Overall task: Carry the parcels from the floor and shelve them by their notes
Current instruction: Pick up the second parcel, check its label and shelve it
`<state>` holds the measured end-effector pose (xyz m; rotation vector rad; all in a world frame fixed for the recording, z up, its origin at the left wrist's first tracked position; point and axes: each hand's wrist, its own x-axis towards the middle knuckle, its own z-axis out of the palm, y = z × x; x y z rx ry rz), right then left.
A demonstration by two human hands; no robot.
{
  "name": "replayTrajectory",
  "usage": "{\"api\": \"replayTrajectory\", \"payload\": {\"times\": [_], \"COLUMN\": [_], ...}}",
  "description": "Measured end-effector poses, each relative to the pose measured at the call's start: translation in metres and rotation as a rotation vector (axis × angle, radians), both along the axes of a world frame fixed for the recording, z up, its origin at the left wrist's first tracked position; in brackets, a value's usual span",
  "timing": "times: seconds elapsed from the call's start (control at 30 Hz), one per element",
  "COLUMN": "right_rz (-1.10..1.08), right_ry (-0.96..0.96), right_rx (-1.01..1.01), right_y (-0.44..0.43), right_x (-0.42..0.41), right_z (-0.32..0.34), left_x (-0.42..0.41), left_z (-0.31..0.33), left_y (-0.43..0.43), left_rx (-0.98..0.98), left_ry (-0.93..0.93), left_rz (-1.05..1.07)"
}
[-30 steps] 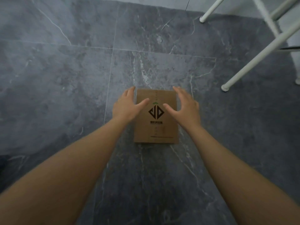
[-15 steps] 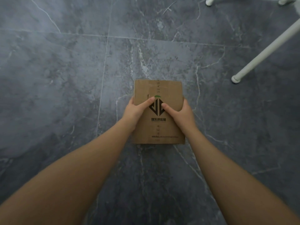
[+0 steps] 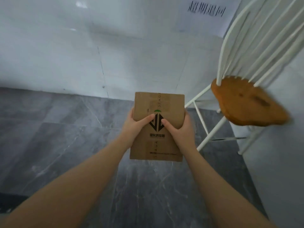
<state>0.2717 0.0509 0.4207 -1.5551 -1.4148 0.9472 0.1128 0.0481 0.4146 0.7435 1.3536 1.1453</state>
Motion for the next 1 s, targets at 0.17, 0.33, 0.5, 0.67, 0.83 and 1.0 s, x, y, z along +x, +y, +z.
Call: {"api": "replayTrajectory", "payload": {"times": [0.17,0.33,0.5,0.67,0.83,1.0], "right_rz": [0.033,0.018,0.052,0.109,0.152,0.19], "right_ry": [0.01,0.062,0.138,0.202,0.241,0.224], "right_rx": [0.201,0.398,0.574,0.747,0.806,0.839], "right_y": [-0.013,-0.055,-0.1,-0.151,-0.194,-0.219], "right_x": [-0.008,-0.015,-0.01,0.0,0.007,0.003], "right_z": [0.229,0.414,0.544,0.615,0.646,0.667], "left_x": [-0.011,-0.019,-0.014,-0.002,0.01,0.004], "left_z": [0.228,0.422,0.559,0.636,0.67,0.685], "left_y": [-0.015,-0.053,-0.107,-0.171,-0.224,-0.248], "left_rx": [0.221,0.431,0.629,0.796,0.855,0.855], "left_ry": [-0.002,0.075,0.146,0.229,0.286,0.286], "left_rz": [0.003,-0.021,0.025,0.115,0.174,0.222]}}
